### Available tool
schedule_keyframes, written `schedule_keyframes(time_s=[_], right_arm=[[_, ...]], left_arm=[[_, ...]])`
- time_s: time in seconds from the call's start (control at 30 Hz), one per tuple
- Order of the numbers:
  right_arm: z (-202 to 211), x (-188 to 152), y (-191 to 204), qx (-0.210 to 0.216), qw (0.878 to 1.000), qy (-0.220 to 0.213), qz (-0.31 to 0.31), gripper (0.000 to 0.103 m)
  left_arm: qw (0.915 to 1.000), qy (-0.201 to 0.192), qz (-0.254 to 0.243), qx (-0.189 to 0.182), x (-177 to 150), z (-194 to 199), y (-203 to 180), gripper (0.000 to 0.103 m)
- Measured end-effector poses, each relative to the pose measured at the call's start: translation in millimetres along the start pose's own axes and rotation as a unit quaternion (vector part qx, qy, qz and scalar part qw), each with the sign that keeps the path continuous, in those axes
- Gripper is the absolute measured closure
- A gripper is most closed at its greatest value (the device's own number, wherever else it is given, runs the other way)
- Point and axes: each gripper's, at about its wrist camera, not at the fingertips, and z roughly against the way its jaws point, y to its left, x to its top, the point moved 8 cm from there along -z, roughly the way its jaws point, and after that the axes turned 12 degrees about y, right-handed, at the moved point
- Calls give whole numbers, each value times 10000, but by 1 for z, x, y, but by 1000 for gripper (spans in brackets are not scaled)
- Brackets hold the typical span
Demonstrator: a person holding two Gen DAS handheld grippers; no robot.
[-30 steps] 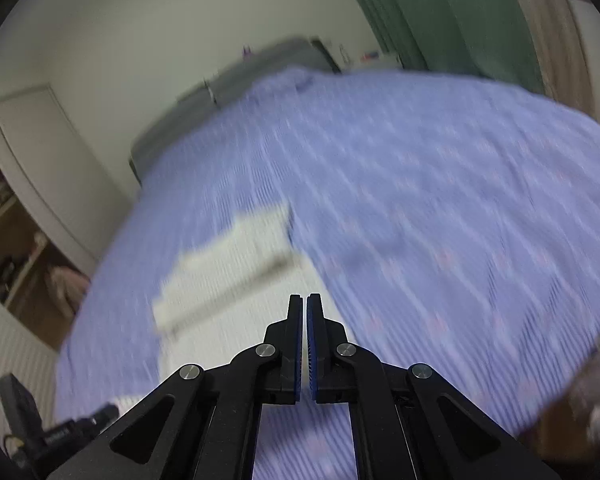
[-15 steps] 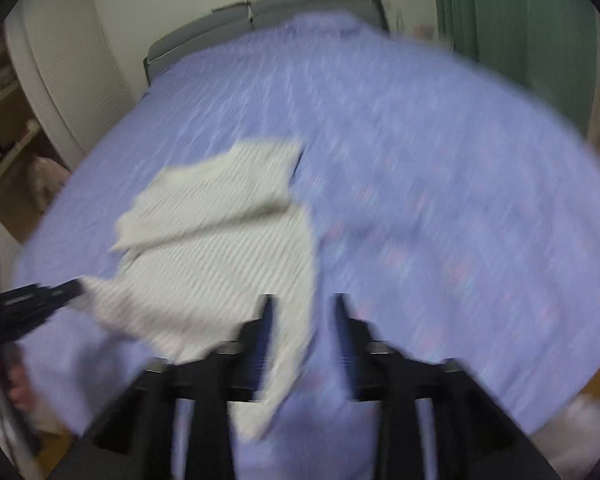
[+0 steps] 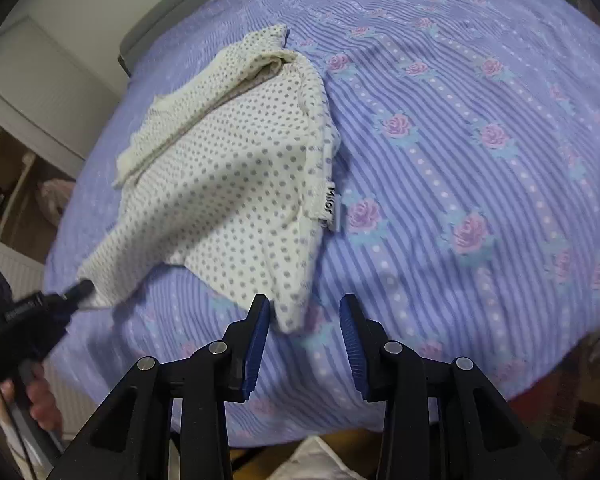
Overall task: Fold small clothes
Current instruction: 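Fold the held shirt side over the body toward the left gripper, then open the right gripper and withdraw it from the folded shirt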
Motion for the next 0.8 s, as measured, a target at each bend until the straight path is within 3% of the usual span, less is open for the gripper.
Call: schedule_keyframes(time_s=[0.1,0.2,0.27,0.4,0.53,0.67,0.8], right_arm=[[-3,2,6,125,9999,-5,70,66],[-7,3,8,115,9997,42,231,92],[2,4,10,321,9993,-63,204,94],[62,16,19,1332,9892,-618,-5,94],[129,44,36,1410,9790,-1441,308,94],[150,76,43,1739,9725,-1536,226,94],[151,125,42,1551,9725,-1727,-200,94]], left_arm=[[10000,6,-13,22,0,-1,-1,92],[9999,-36,-100,39,-1,2,-3,92],[9998,-87,-168,-13,-3,6,-5,92],[9989,-213,-416,-96,-11,26,-19,92],[9967,-189,-639,-466,-15,44,-48,92],[9956,-286,-488,-751,9,59,-68,92],[9941,-836,-155,-679,61,80,-78,92]])
